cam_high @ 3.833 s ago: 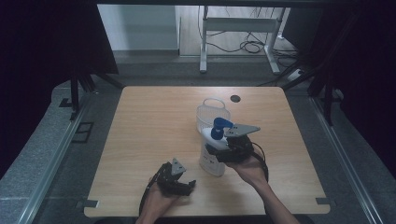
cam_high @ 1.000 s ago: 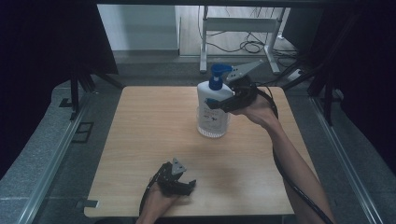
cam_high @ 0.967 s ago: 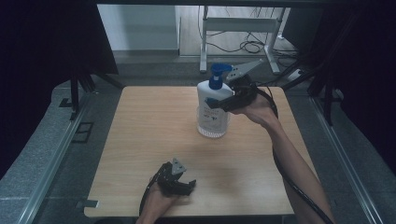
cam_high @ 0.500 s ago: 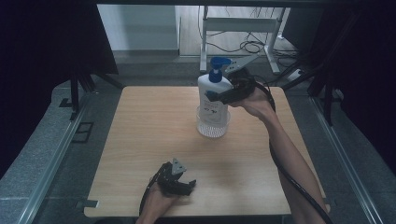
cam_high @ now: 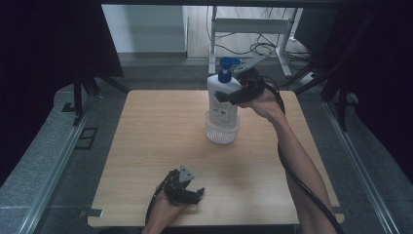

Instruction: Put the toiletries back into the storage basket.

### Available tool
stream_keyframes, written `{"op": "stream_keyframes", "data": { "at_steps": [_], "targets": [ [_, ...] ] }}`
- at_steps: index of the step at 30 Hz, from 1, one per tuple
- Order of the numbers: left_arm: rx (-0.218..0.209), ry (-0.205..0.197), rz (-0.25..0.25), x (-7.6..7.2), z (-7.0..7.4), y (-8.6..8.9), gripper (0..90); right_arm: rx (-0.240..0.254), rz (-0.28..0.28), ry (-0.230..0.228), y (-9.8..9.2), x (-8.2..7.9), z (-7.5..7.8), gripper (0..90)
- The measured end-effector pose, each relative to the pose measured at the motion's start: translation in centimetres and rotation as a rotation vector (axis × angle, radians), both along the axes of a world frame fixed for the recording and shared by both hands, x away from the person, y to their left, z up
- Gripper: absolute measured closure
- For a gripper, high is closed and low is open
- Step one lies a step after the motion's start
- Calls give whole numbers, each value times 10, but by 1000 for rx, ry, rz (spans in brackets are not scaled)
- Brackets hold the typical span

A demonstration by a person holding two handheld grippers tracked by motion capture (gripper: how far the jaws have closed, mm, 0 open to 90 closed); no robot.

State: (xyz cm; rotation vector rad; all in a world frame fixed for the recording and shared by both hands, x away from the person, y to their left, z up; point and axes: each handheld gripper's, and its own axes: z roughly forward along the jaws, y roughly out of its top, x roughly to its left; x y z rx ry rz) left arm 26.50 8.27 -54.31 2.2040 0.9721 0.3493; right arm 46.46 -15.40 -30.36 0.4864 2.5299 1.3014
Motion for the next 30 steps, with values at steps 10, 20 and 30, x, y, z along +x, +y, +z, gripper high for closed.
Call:
{"op": "stream_keyframes", "data": {
  "at_steps": [10,20,30],
  "targets": [
    [-1,1,0,0,0,0,126,-5,-9,-6,2,10,-4,383],
    [3,-2,-2,0,0,0,126,-9,-24,-7,4,17,-10,383],
    [2,-1,-2,0,0,0,126,-15,-40,-1,3,25,-26,383]
  ]
}}
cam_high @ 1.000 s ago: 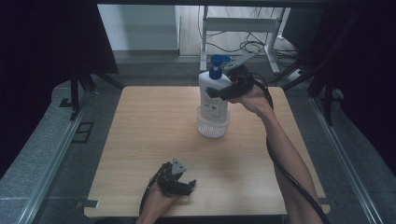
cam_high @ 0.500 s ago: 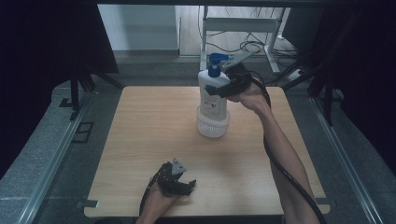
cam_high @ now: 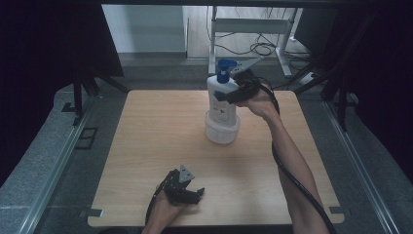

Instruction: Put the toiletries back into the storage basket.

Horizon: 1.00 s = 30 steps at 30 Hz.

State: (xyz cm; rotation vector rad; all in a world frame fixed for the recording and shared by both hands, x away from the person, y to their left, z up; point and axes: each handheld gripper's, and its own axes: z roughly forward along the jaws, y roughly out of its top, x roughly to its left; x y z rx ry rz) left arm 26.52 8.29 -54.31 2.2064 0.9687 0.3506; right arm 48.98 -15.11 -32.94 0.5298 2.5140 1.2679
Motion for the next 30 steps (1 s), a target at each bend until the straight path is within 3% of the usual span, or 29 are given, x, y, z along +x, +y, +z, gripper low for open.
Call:
{"op": "stream_keyframes", "data": {
  "at_steps": [30],
  "targets": [
    [8,-4,-3,0,0,0,126,-15,-3,22,3,8,-41,383]
  ]
}}
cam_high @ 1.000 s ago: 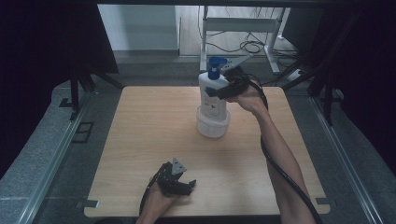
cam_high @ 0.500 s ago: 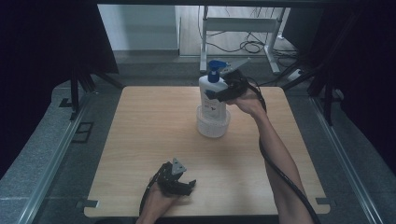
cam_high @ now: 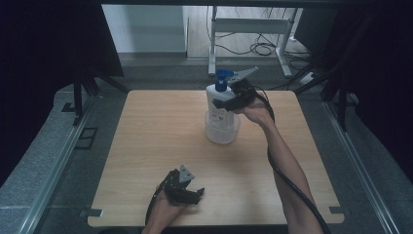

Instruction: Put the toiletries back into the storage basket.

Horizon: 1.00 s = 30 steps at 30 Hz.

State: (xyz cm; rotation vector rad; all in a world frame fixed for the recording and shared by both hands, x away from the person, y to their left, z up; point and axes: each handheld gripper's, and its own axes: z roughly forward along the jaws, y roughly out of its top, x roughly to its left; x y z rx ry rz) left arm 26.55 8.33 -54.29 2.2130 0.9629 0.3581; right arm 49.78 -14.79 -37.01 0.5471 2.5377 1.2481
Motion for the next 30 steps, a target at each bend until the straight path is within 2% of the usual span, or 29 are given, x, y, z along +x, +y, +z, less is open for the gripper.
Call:
{"op": "stream_keyframes", "data": {
  "at_steps": [30],
  "targets": [
    [-4,6,5,-1,0,0,126,-16,-1,23,1,1,-36,382]
  ]
}}
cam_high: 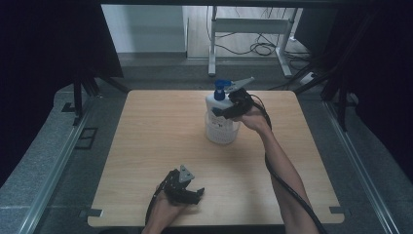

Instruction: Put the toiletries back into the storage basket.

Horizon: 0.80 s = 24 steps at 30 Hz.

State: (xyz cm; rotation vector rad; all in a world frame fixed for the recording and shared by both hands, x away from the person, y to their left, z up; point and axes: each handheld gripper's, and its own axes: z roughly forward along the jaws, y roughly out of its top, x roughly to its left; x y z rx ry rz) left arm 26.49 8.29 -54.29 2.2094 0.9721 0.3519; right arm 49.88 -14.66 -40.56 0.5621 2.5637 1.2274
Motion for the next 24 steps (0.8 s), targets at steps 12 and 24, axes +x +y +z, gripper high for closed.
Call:
{"op": "stream_keyframes", "data": {
  "at_steps": [12,24],
  "targets": [
    [0,0,0,0,0,0,126,44,0,24,-7,0,-5,379],
    [1,0,0,0,0,0,126,58,-2,36,-11,1,-6,371]
  ]
}}
